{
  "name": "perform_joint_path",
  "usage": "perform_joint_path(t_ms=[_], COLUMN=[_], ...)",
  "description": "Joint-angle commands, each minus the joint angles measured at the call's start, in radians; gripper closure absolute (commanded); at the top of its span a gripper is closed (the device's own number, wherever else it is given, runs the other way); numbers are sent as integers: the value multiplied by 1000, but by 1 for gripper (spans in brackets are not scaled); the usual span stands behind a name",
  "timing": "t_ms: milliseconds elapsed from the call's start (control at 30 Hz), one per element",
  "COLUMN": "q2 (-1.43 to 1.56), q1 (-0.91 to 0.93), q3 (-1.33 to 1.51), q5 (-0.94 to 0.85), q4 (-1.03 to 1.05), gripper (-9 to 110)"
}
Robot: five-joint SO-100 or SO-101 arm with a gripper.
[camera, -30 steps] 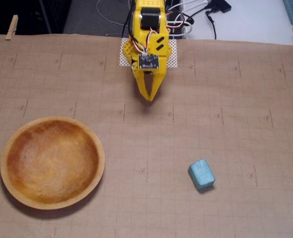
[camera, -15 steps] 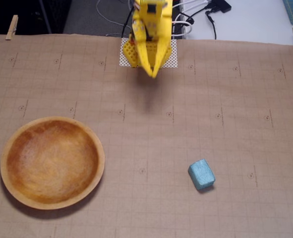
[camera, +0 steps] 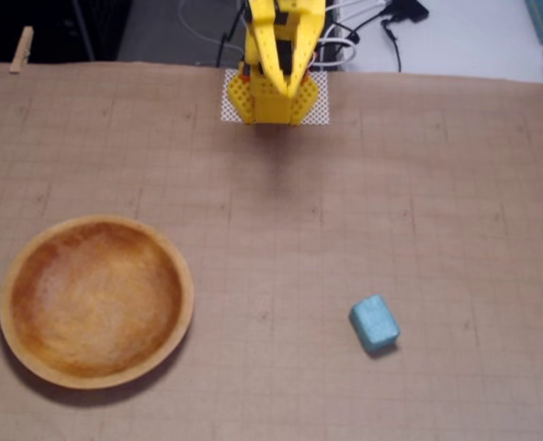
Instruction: Grasp a blue block and put it in the bowl.
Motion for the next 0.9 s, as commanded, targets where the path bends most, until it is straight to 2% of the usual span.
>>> perform_joint_path(t_ms=[0, 300, 733, 867], q2=[-130, -342, -569, -626], q1=[-6, -67, -276, -293], q3=[-170, -224, -224, -229], q5=[-5, -9, -5, 2], q4=[-35, -325, -440, -445], gripper=[105, 105, 104, 97])
